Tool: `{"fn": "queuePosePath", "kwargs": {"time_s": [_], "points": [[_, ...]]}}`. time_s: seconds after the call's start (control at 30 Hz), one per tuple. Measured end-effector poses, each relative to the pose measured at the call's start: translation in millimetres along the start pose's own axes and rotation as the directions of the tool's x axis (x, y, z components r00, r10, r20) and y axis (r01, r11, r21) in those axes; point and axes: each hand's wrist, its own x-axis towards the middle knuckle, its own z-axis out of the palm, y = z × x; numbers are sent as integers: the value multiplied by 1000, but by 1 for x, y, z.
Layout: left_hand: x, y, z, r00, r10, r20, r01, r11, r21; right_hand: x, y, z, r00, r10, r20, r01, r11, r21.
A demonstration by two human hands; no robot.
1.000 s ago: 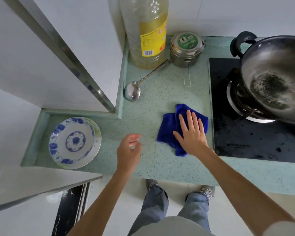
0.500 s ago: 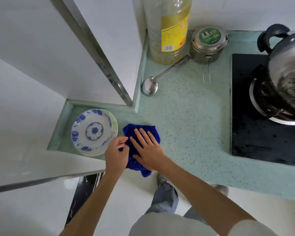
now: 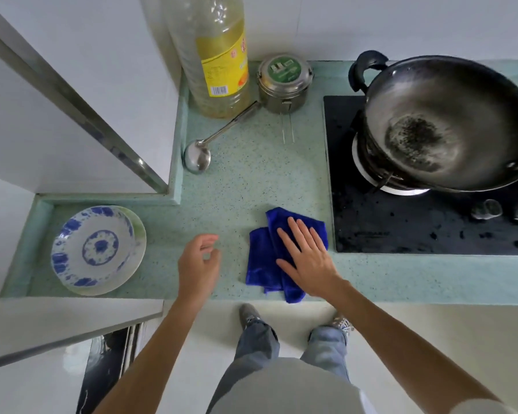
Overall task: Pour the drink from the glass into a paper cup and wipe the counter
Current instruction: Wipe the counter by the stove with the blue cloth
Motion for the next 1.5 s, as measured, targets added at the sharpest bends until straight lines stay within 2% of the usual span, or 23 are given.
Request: {"fn": "queuePosePath", "kwargs": {"time_s": [0.17,0.3,0.43,0.57,0.77,0.9,1.03,1.17,1.3,1.4,1.5], "points": [[1,-19,-16,998,-27,-49,27,1000,-8,29,-1,-9,993,117,13,-117,993,-5],[0,-33,-33,991,-66,-113,62,997,-37,62,-23,-13,993,111,32,-110,994,-8],[-11,-48,-49,979,-100,-180,86,993,-86,97,-64,-13,999,29,46,-27,999,-34],[-31,-68,-61,950,-195,-245,159,974,-159,120,-125,-11,993,-98,72,102,994,-48],[-53,-88,-72,908,-272,-317,211,954,-213,111,-204,5,932,-344,117,352,935,-54],[-53,-84,-71,897,-281,-341,217,952,-214,87,-209,16,899,-425,110,430,902,-30],[-49,-63,-52,922,-260,-288,207,957,-201,60,-180,16,876,-467,117,473,881,-21],[-37,-38,-24,946,-245,-210,216,964,-155,20,-132,17,934,-343,99,347,937,-32],[-29,-10,12,980,-163,-113,149,981,-121,-16,-73,16,985,-156,71,158,987,-29],[-28,4,33,996,-75,-53,69,993,-98,-32,-34,14,998,-35,53,37,999,-39],[-27,7,40,999,-45,-23,42,995,-92,-35,-6,9,994,104,15,-104,995,-9]]}}
